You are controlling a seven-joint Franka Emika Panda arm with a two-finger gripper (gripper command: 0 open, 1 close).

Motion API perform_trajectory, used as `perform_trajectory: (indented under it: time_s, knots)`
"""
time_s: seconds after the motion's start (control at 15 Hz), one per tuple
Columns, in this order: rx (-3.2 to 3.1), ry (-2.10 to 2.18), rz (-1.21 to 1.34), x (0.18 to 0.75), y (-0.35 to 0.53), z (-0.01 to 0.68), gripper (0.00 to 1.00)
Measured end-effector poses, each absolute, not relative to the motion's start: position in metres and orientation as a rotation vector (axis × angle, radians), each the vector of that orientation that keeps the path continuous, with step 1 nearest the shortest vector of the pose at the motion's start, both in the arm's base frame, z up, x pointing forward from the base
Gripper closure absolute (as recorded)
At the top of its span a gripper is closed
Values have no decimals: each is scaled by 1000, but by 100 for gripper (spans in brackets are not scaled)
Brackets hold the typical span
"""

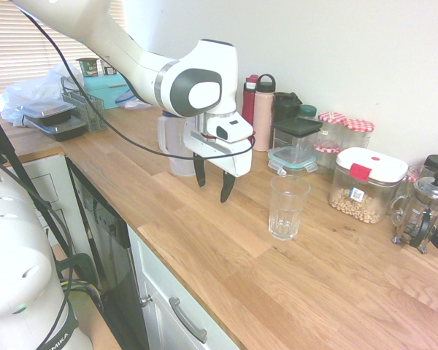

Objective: Pour me some water

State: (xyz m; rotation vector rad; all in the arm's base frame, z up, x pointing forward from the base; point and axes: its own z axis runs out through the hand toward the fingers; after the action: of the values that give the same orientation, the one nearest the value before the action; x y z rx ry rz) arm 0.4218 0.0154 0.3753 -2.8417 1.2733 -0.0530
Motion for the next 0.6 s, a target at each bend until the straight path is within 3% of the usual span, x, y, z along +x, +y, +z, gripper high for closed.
perform_trajectory:
  time_s: [0.33,0.6]
  knots:
    - [-2855,1225,-128,411,30,394,0]
    - [-2888,1107,-326,356,111,452,0]
